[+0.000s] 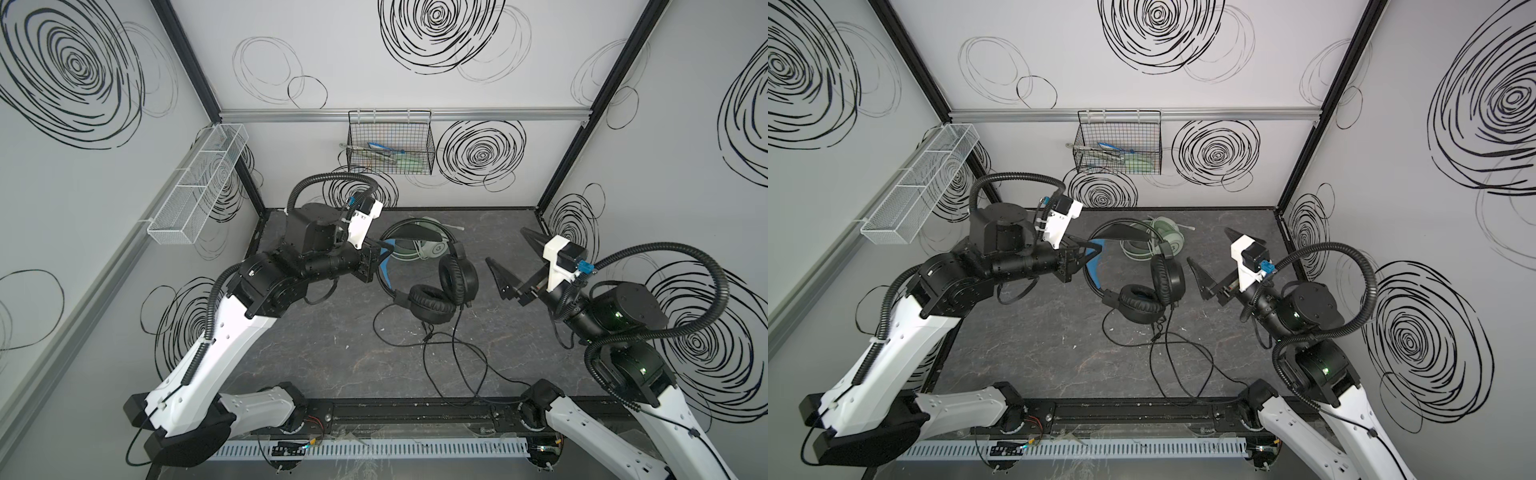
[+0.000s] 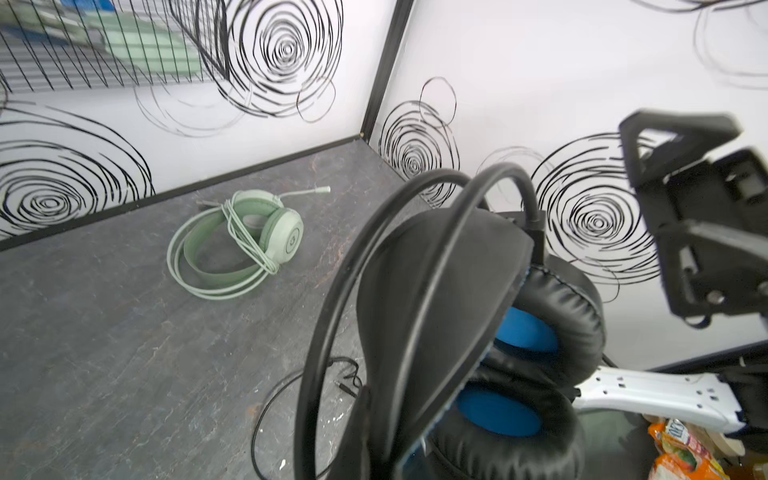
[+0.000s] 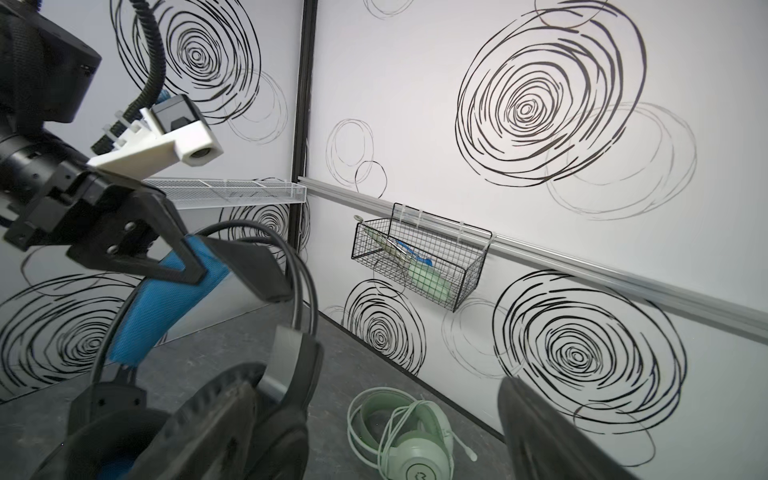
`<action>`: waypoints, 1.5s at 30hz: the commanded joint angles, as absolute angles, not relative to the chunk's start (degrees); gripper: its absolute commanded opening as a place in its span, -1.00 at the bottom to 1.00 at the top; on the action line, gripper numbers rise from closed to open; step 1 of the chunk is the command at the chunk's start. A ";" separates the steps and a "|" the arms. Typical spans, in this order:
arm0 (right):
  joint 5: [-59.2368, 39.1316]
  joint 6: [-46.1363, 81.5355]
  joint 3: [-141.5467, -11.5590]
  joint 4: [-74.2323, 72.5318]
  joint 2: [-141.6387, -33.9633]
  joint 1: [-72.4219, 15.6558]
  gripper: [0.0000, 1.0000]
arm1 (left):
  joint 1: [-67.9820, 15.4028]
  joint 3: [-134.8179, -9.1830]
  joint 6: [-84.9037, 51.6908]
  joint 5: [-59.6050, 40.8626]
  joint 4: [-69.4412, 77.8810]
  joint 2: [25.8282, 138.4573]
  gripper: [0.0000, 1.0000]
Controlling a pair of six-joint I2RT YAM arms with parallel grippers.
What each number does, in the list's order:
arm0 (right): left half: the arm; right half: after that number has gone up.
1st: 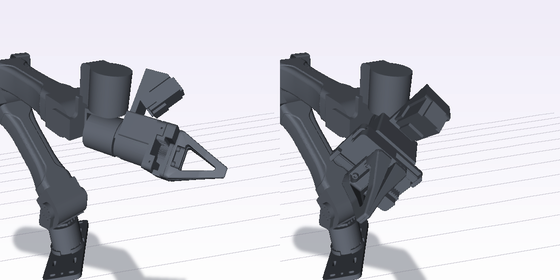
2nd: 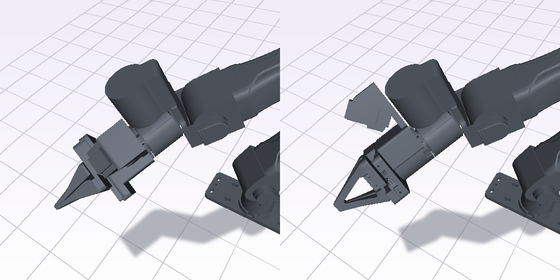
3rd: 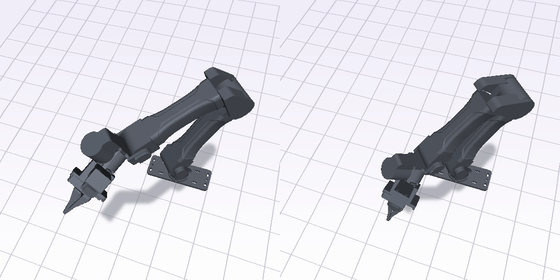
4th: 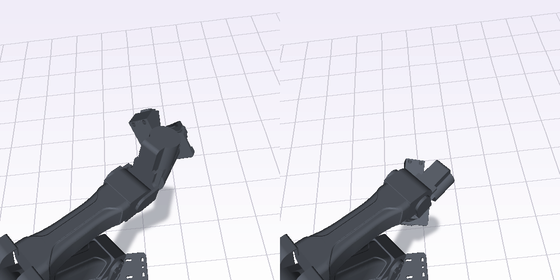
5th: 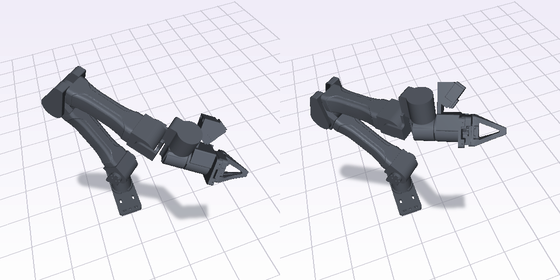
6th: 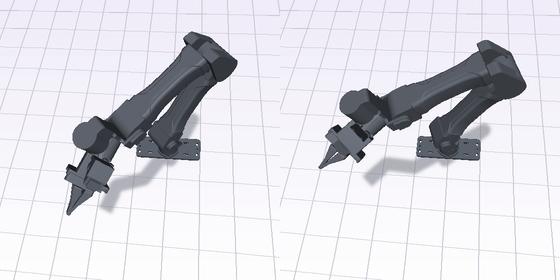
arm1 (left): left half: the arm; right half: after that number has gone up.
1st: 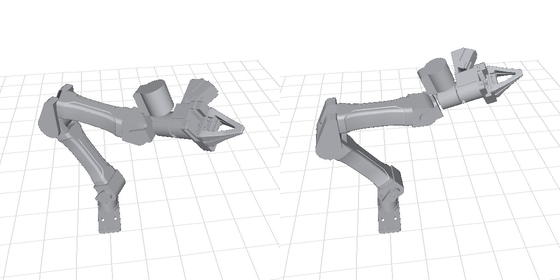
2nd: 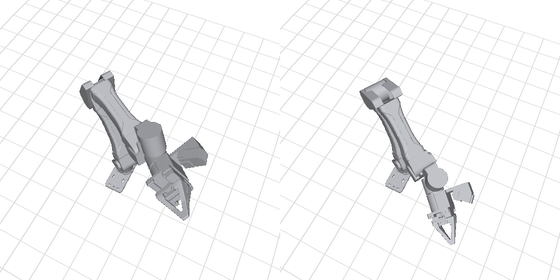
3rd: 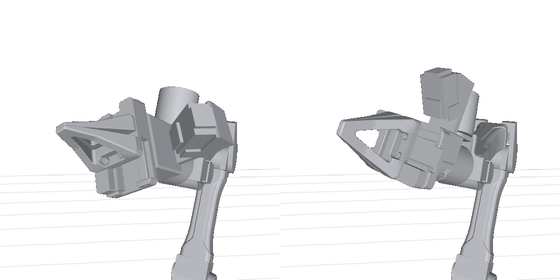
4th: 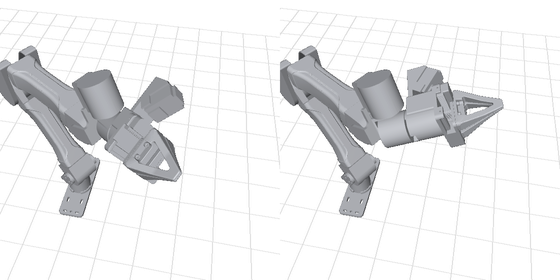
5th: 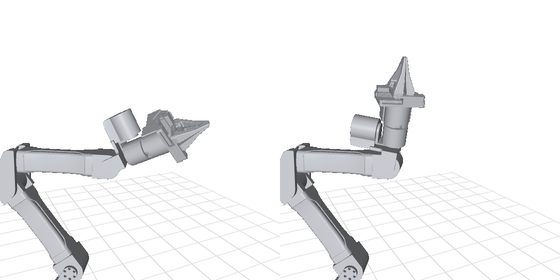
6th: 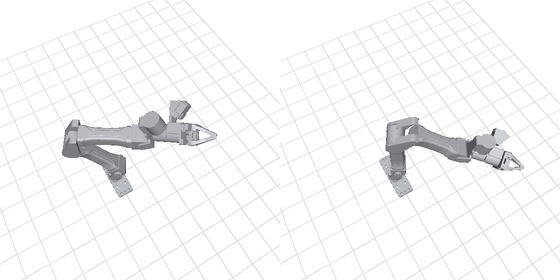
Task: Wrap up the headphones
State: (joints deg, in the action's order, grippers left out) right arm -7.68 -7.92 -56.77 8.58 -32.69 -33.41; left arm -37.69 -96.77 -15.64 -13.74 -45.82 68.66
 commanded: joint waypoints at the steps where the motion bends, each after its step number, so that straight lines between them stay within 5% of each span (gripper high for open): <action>1: -12.49 -0.04 -54.16 10.00 -29.86 -33.23 0.93 | -37.29 -102.22 -19.15 -13.98 -37.13 67.00 -1.00; 20: -26.54 5.64 -48.13 5.73 -29.58 -33.23 0.98 | -33.14 -111.20 -23.33 -15.85 -34.85 70.48 -1.00; 33: -20.40 6.42 -47.11 15.52 -24.56 -33.23 0.94 | -23.24 -109.68 -26.86 -21.21 -31.85 70.73 -1.00; 45: -20.99 5.73 -38.20 -0.52 -32.39 -33.15 0.95 | -21.07 -108.25 -27.26 -21.36 -32.98 68.76 -1.00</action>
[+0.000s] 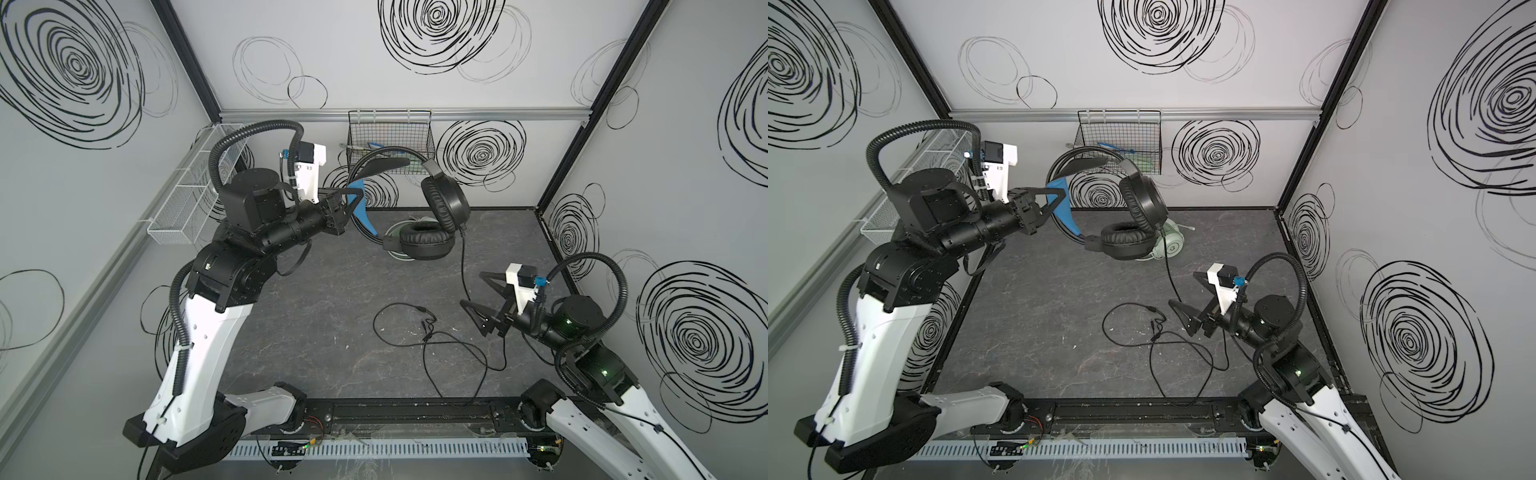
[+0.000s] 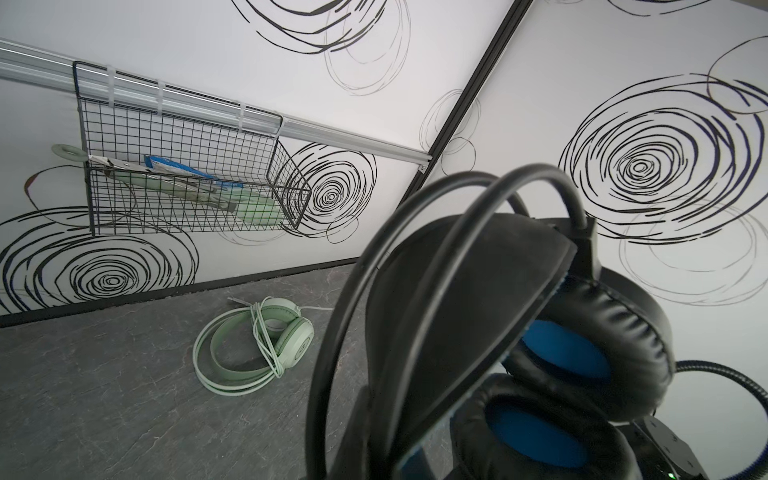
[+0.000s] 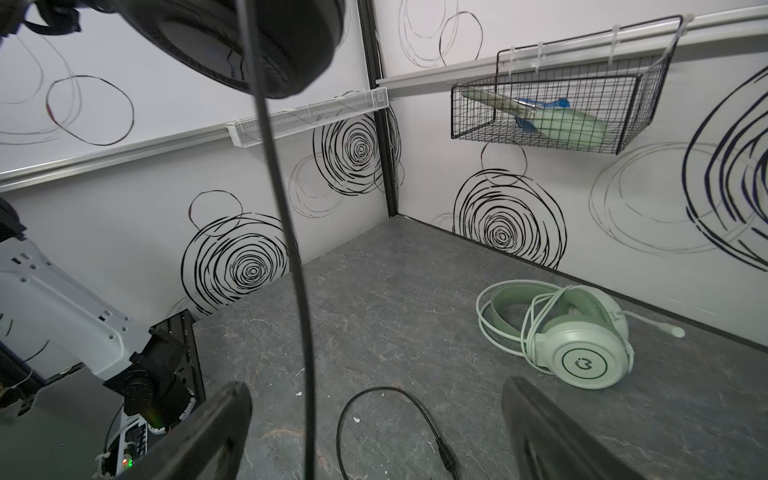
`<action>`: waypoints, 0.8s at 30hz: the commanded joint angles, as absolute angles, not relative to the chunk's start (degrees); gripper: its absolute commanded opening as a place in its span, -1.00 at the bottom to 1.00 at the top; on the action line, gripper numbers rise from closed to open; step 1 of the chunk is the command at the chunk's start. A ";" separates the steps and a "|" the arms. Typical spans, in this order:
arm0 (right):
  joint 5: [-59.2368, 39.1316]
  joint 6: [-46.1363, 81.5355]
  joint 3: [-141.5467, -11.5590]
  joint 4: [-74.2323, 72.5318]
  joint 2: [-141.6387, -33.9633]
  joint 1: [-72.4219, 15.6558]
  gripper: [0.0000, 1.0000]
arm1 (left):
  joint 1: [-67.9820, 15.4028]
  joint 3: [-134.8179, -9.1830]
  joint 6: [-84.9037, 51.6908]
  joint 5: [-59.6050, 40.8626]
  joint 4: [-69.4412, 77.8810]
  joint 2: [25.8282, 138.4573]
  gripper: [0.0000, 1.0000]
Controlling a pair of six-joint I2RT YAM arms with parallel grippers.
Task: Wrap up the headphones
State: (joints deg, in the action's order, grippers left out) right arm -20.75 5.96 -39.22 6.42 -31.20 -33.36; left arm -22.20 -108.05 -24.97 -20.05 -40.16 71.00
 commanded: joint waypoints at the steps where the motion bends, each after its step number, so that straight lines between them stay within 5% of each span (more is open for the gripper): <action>1: -21.05 5.55 -37.70 -1.55 -33.11 -33.13 0.93 | -20.65 -108.12 -27.33 -21.52 -32.92 68.64 -1.00; 5: -21.50 4.36 -34.33 -3.47 -33.75 -33.15 0.85 | -19.09 -108.28 -28.10 -22.15 -32.37 68.65 -1.00; 11: -23.53 3.86 -30.04 -2.30 -32.23 -33.14 0.47 | -17.33 -108.46 -29.26 -22.76 -30.47 69.15 -1.00; 24: -15.53 2.41 -30.48 -0.44 -30.87 -33.16 -1.00 | -8.44 -97.63 -40.95 -21.18 -19.44 65.15 -1.00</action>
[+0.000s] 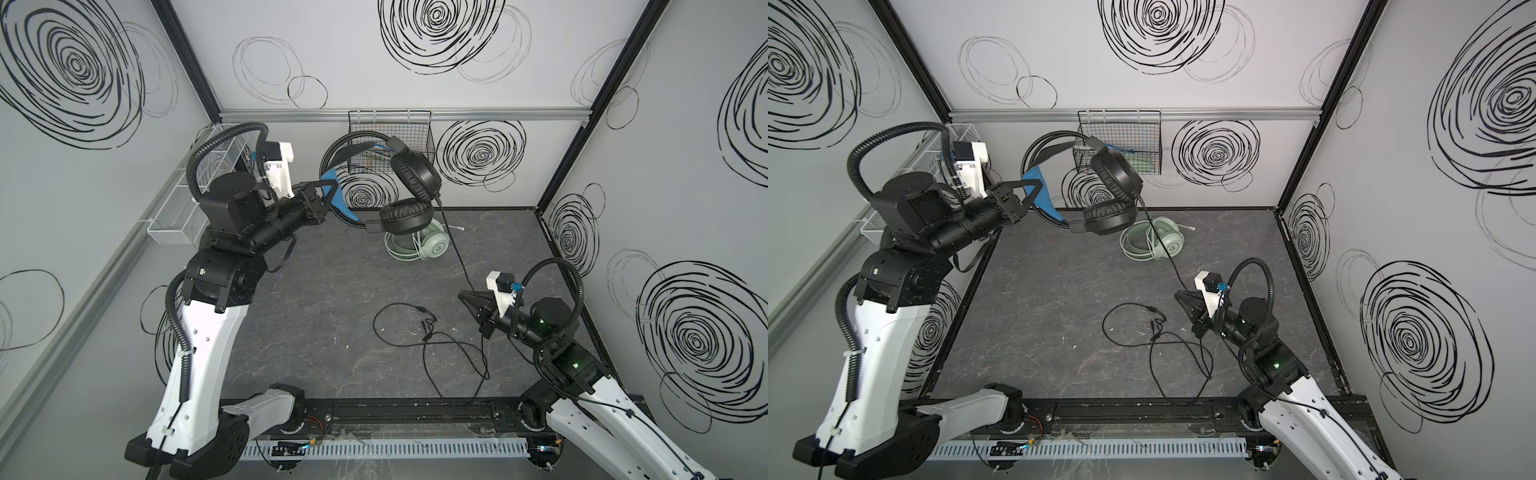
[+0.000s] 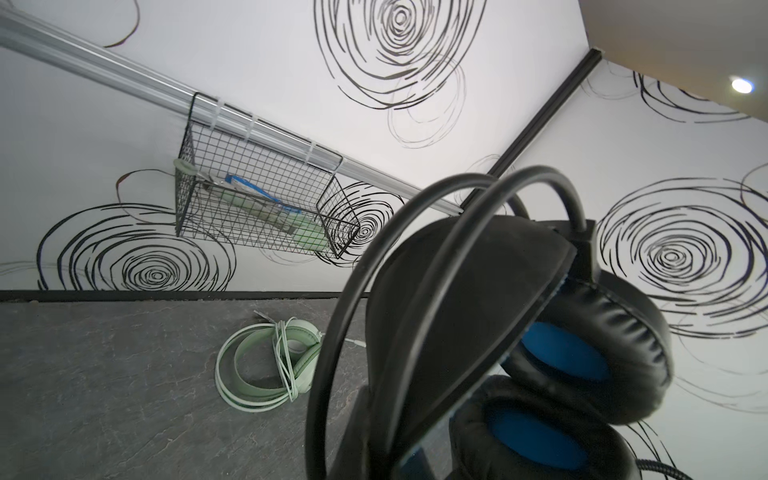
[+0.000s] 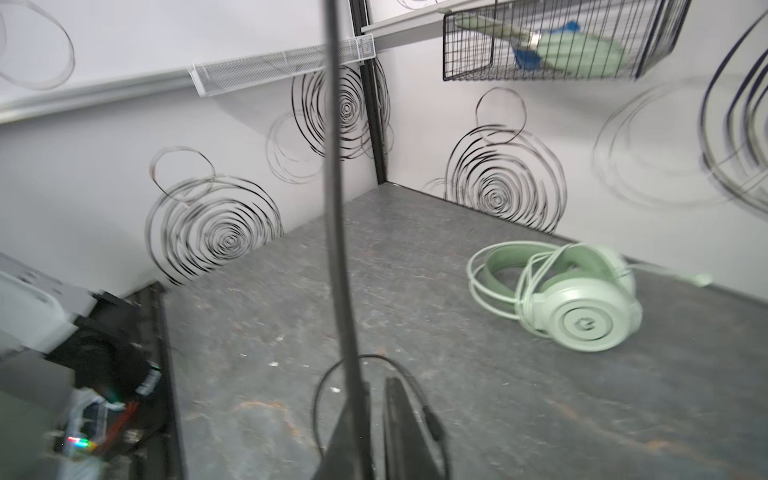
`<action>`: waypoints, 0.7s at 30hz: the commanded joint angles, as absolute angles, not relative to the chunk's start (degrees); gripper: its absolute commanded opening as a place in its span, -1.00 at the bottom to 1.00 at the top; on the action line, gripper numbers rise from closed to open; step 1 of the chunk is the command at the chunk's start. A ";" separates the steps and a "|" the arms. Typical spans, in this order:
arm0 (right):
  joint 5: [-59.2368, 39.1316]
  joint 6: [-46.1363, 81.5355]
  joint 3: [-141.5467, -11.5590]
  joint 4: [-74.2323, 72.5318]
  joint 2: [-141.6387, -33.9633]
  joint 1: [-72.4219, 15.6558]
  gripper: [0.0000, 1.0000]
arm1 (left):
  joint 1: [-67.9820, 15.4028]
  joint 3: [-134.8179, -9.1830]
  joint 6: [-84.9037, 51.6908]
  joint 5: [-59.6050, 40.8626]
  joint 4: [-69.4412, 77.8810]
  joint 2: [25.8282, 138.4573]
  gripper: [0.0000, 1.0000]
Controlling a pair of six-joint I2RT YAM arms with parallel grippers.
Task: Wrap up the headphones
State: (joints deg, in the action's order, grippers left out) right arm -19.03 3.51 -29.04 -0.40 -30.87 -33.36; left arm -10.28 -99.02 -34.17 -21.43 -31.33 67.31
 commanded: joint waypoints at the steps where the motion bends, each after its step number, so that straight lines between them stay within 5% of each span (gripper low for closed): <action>1: -14.16 1.69 -31.58 0.42 -31.09 -33.18 -1.00 | -7.70 -97.14 -41.30 -21.18 -19.26 65.11 -1.00; 12: 7.64 -23.61 -51.91 8.47 -36.07 -33.36 -1.00 | -10.02 -99.83 -27.07 -9.09 -35.37 66.23 -1.00; 21: 1.54 -45.07 -66.83 6.01 -43.97 -37.99 -1.00 | -24.31 -103.31 -15.14 0.40 -44.38 70.85 -1.00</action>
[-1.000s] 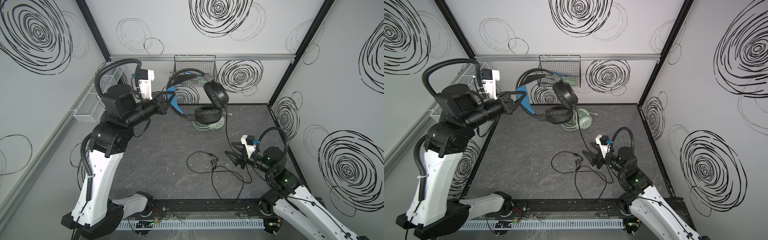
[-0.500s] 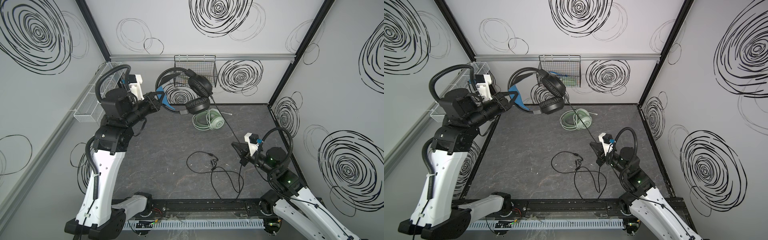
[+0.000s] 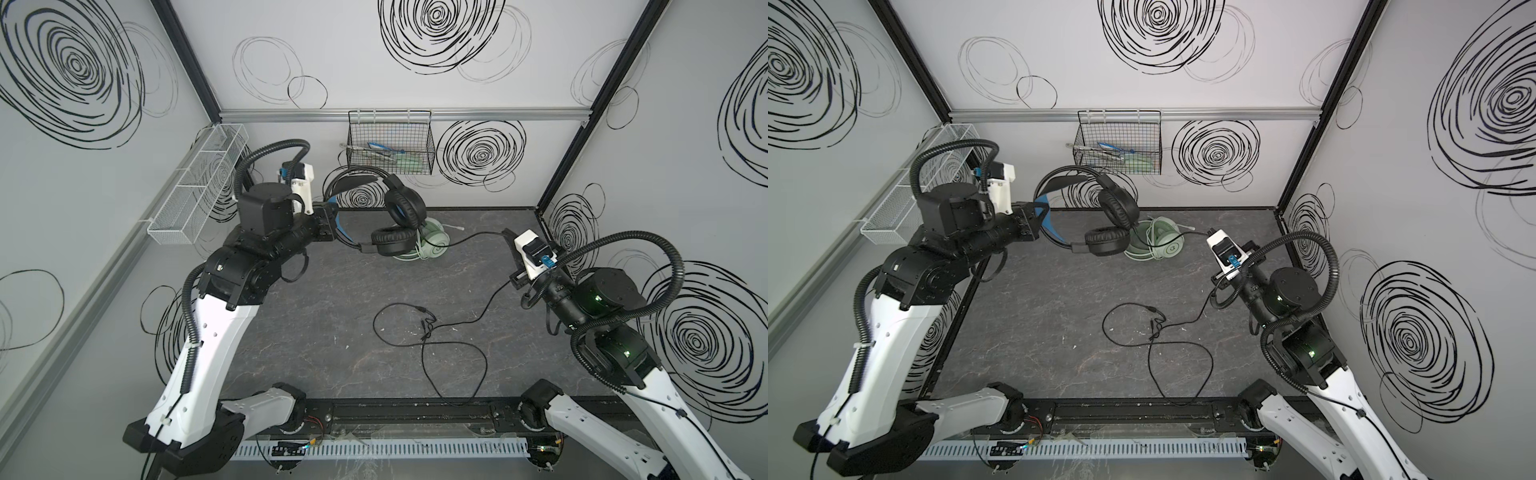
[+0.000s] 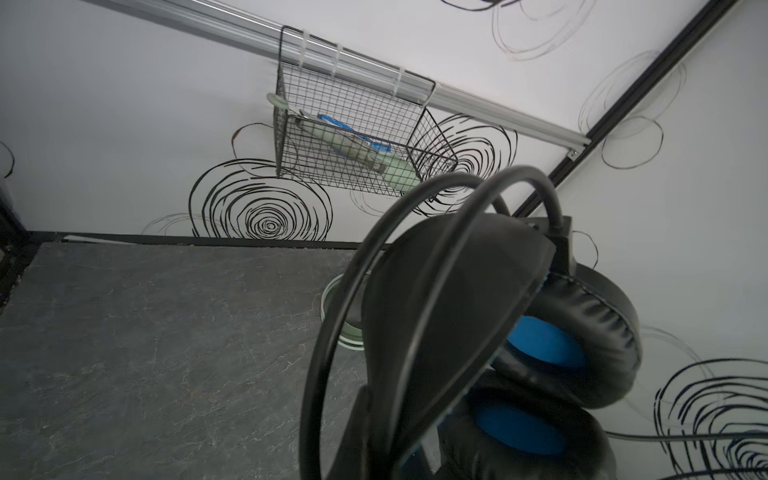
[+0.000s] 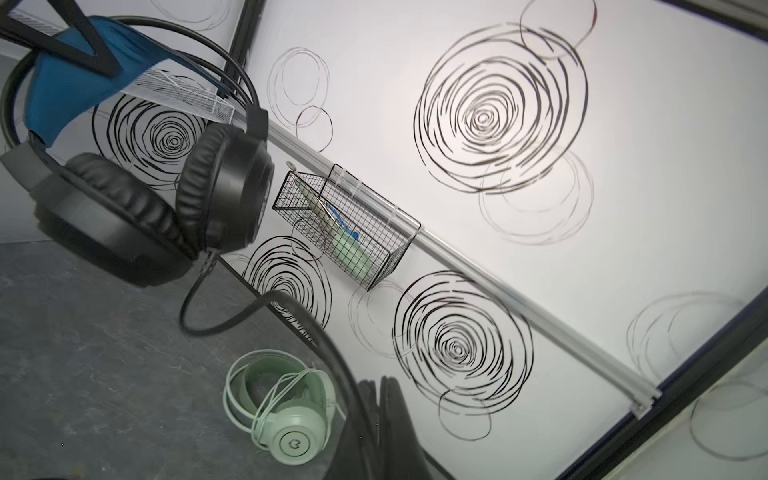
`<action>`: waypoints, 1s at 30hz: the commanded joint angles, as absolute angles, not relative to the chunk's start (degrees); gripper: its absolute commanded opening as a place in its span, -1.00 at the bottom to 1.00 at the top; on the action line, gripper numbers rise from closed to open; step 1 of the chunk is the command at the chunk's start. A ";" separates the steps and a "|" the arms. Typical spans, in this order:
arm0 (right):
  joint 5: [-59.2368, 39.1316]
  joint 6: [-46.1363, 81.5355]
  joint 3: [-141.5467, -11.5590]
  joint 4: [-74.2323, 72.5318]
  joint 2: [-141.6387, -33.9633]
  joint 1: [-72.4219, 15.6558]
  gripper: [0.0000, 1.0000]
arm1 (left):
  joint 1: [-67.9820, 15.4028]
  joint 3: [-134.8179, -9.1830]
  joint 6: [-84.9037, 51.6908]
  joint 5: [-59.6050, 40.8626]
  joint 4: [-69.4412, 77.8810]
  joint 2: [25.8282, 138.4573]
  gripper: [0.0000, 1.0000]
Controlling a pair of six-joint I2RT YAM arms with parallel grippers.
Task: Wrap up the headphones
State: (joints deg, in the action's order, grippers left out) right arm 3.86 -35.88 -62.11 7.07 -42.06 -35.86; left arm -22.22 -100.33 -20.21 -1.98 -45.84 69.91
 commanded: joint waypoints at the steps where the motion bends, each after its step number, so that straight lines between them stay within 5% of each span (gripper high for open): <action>1: 1.33 -45.62 -68.54 6.23 -45.08 -39.45 -1.00 | -24.88 -103.40 -14.21 -0.44 -45.11 71.37 -1.00; 6: 5.60 -50.83 -74.09 8.44 -50.72 -47.24 -1.00 | -27.99 -102.79 -9.65 -11.18 -49.16 73.64 -1.00; 13: 4.04 -50.45 -74.36 7.81 -52.96 -47.29 -0.99 | -36.67 -98.98 -8.55 -13.41 -50.80 73.07 -1.00; 30: -0.49 -41.76 -70.19 1.16 -52.30 -41.04 -0.56 | -40.18 -86.03 -19.75 -34.66 -32.70 66.06 -1.00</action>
State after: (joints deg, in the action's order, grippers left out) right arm 1.61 -44.97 -70.83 6.17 -53.93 -42.28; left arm -39.13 -87.37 -15.38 -26.85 -43.03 67.61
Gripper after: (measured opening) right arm 0.212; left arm 0.076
